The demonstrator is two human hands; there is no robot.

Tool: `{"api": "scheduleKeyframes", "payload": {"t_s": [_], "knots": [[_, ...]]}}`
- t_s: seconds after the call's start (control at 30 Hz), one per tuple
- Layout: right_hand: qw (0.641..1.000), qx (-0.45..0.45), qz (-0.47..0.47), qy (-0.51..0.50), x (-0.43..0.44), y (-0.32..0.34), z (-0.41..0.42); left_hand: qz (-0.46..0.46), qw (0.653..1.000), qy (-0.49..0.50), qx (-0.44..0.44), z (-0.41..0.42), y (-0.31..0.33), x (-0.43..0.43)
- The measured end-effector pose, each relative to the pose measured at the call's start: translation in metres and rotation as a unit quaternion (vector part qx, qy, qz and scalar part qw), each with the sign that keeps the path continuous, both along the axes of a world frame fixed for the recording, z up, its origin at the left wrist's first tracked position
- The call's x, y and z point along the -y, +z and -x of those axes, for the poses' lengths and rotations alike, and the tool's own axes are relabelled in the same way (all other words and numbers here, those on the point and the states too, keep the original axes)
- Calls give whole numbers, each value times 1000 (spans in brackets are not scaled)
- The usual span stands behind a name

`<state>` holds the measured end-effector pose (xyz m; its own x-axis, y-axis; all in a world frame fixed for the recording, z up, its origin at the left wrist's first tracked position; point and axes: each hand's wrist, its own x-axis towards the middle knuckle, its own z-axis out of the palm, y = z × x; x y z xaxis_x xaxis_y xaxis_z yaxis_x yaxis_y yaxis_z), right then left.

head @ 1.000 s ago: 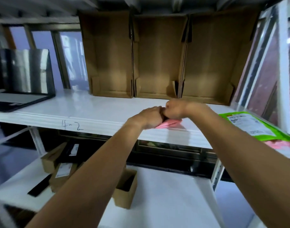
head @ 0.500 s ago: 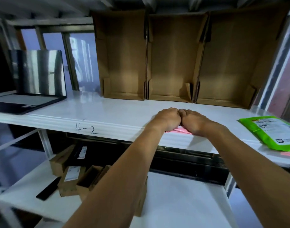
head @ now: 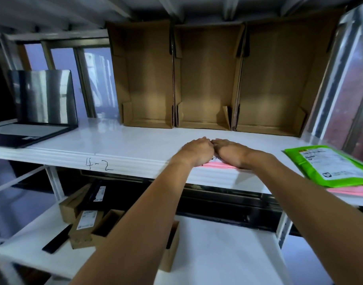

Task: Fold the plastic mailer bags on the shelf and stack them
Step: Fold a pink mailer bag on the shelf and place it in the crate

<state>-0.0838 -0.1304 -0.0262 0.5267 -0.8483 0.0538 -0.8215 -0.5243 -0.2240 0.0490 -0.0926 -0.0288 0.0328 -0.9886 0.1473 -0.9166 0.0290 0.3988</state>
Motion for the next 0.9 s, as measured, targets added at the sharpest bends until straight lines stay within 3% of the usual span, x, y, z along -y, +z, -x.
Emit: {"api": "scheduleKeyframes", "payload": {"t_s": [0.27,0.47,0.9], "knots": [[998,-30,43,19,-6,-4,5,-39,991,10,125,1,-2,-3],[998,-41,50,22,-2,-3,4,-36,996,10,77,4,8,-11],[997,-43,43,-45,-7,-2,1,-62,993,-33,97,-12,3,12]]}}
